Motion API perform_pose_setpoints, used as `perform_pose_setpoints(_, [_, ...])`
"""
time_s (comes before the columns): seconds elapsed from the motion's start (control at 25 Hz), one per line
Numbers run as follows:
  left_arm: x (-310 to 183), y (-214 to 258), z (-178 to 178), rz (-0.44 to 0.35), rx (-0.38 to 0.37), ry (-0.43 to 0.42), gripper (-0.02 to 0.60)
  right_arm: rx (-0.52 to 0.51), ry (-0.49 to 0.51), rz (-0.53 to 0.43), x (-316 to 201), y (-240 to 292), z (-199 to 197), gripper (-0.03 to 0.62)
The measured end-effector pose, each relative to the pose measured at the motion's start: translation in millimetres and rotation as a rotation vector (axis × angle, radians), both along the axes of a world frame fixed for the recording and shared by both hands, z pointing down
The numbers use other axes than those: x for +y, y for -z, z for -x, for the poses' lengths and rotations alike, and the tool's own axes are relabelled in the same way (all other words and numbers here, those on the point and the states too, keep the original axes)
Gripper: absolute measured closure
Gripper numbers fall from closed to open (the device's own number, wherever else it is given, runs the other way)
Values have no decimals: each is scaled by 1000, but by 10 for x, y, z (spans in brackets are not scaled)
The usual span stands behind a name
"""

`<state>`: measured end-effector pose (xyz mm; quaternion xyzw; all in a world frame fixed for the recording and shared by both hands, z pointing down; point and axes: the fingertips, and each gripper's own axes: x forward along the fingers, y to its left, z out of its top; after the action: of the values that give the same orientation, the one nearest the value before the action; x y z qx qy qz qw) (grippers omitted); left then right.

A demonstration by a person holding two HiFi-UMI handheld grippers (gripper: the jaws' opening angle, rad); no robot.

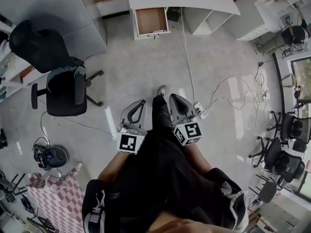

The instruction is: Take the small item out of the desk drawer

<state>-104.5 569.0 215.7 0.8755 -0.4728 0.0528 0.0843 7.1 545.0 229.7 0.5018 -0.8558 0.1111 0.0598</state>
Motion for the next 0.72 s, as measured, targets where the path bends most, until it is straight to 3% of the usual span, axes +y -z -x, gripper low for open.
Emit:
perform_pose_setpoints(0.28, [-1213,-24,-94,4,-53,46,569,-24,21,-12,-1336,-30,-232,563])
perform_pose_setpoints(0.6, [-2727,-71,-662,39,-71,54,569,-6,75,56,-2854,-278,-695,563])
perform_pose_setpoints(0.72, [-3231,-106,-813,5,-56,69,569,7,90,80,-3323,-394,-852,563])
